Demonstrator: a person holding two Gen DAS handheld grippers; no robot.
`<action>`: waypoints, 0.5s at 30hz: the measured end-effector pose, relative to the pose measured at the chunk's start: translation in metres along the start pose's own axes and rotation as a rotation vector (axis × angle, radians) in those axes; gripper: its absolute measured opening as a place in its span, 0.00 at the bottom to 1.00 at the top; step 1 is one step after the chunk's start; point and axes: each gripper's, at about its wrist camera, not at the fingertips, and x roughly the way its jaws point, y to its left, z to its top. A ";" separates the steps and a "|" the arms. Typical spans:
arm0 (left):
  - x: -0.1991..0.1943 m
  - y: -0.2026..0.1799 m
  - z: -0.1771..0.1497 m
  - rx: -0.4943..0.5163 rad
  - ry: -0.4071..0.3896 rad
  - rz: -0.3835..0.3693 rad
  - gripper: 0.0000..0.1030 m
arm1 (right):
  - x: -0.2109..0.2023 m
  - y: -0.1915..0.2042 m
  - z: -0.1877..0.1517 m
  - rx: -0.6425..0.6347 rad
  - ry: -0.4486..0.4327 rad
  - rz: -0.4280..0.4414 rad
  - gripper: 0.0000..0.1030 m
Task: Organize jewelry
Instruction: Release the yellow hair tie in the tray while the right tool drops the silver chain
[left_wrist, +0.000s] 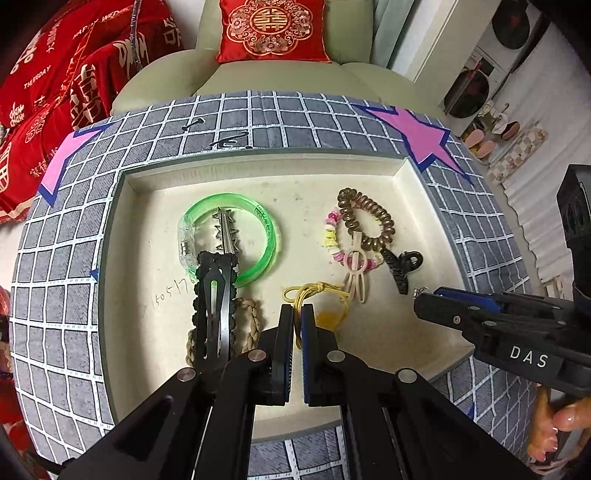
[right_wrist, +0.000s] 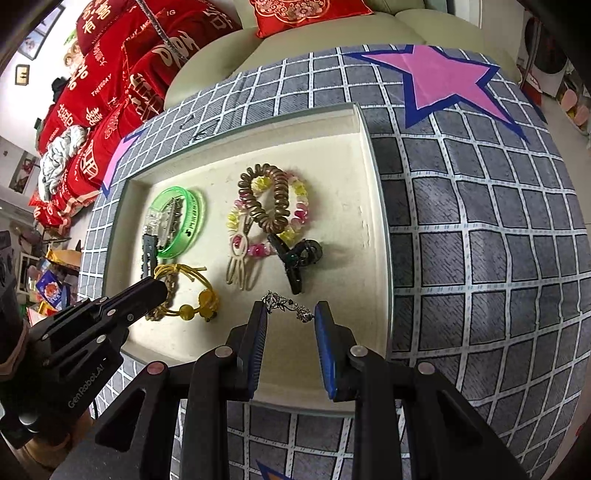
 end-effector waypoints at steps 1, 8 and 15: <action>0.002 0.000 0.000 0.002 0.002 0.004 0.11 | 0.002 -0.001 0.001 0.003 0.002 -0.002 0.28; 0.016 -0.003 0.000 0.021 0.018 0.055 0.11 | 0.013 -0.005 0.009 0.017 0.002 -0.016 0.25; 0.028 -0.004 -0.003 0.048 0.048 0.112 0.11 | 0.018 -0.002 0.010 -0.001 -0.001 -0.028 0.25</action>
